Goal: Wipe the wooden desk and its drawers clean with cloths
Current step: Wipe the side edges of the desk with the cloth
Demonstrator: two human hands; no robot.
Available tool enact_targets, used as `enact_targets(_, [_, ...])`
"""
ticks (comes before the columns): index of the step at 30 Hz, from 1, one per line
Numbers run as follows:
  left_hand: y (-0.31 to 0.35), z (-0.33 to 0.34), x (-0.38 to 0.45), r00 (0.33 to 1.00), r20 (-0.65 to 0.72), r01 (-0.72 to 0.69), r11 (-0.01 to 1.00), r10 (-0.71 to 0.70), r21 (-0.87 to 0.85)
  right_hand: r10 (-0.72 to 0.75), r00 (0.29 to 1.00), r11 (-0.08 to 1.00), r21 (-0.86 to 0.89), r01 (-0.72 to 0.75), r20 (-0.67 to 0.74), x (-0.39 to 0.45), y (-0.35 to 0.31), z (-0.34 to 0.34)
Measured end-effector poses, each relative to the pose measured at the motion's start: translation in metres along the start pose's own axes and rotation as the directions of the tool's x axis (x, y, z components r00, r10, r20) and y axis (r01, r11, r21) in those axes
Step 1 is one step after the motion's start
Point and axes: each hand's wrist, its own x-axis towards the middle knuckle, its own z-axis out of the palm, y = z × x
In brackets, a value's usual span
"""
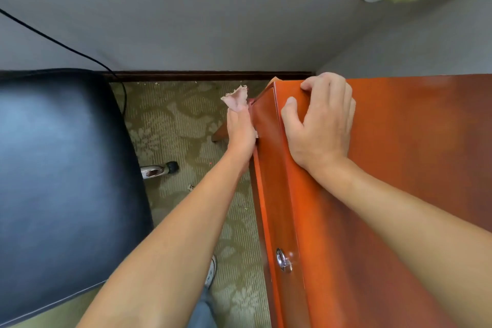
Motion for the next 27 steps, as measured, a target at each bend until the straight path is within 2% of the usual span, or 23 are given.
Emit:
enact_targets(4, [-0.006, -0.014, 0.004, 0.992, 0.093, 0.089, 0.996, -0.089, 0.005, 0.015, 1.0, 1.0, -0.015, -0.015, 0.019, 0.001, -0.002, -0.002])
enact_targets(7, [-0.015, -0.02, 0.009, 0.99, 0.038, 0.138, 0.989, -0.139, 0.045, 0.012, 1.0, 1.0, -0.015, -0.011, 0.021, 0.0, -0.002, -0.001])
enact_targets(13, [-0.004, -0.018, 0.002, 0.976, 0.093, 0.19, 0.978, -0.198, 0.091, 0.026, 1.0, 0.999, -0.041, -0.025, 0.017, 0.001, -0.005, -0.004])
enact_targets(18, [0.013, -0.014, 0.003, 0.935, 0.099, 0.339, 0.94, -0.341, 0.036, 0.057, 0.998, 0.998, 0.003, -0.058, 0.017, 0.002, -0.005, -0.004])
enact_targets(20, [0.013, -0.012, 0.011, 0.929, 0.12, 0.351, 0.936, -0.351, 0.019, 0.07, 0.997, 0.998, -0.01, -0.07, 0.042, 0.002, -0.005, -0.006])
enact_targets(24, [0.005, -0.017, 0.028, 0.915, 0.049, 0.399, 0.916, -0.401, 0.043, 0.067, 0.997, 0.998, 0.003, -0.067, 0.027, 0.002, -0.004, -0.005])
enact_targets(27, [0.001, -0.023, 0.044, 0.907, -0.002, 0.416, 0.895, -0.421, 0.163, 0.067, 0.997, 0.997, 0.022, -0.067, 0.03, 0.001, -0.005, -0.002])
